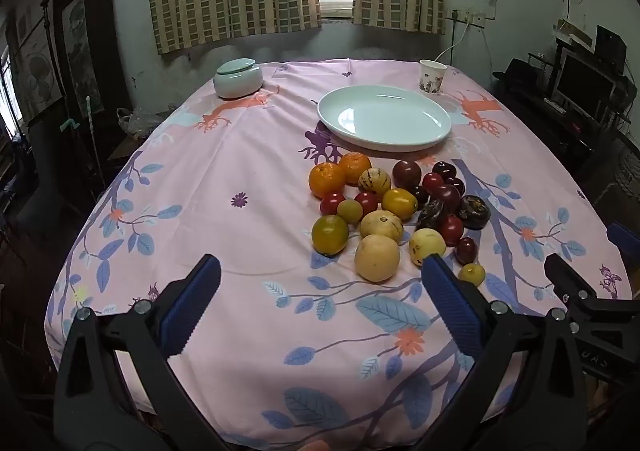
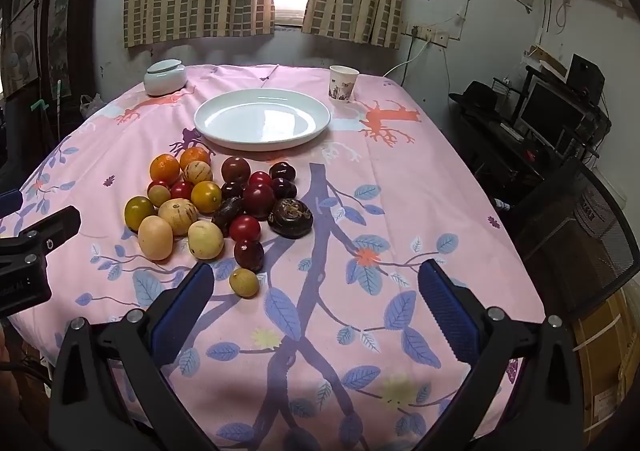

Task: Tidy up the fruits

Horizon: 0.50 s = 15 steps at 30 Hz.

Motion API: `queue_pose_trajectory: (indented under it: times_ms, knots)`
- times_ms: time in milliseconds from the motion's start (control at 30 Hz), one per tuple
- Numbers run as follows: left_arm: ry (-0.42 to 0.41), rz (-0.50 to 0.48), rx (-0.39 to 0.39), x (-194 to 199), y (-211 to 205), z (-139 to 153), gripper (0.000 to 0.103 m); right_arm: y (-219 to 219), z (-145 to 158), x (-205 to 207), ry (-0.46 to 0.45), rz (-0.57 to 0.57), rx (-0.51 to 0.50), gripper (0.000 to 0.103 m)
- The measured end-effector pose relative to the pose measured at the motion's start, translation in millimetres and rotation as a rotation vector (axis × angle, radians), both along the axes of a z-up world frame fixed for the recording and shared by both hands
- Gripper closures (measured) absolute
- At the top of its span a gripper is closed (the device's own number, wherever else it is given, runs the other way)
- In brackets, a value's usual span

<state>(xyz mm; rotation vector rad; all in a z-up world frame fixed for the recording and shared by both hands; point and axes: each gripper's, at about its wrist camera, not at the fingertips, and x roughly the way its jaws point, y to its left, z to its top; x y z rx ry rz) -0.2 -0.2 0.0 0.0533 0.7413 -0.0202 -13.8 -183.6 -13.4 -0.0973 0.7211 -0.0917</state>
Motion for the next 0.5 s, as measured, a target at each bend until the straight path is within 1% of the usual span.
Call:
queue_pose_trajectory:
  times_ms: [267,333,467,500]
  knots:
    - [0.007,0.008,0.000,0.9,3.9,-0.8,0.002,0.1,1.5,1.0,-0.007,0.000,0.004,0.001]
    - [0.009,0.002,0.011,4.1,-0.7,1.4,0.002,2.0,0.4,1.2,-0.008,0.001,0.005,0.001]
    - [0.004,-0.001,0.014,5.9,-3.5,2.0,0.002,7.1,-2.5,1.7,-0.008,0.004,0.006,0.001]
    - [-0.003,-0.002,0.007,0.4,1.8,0.9,0.002,6.5,-2.9,1.7,-0.008,0.003,0.007,0.001]
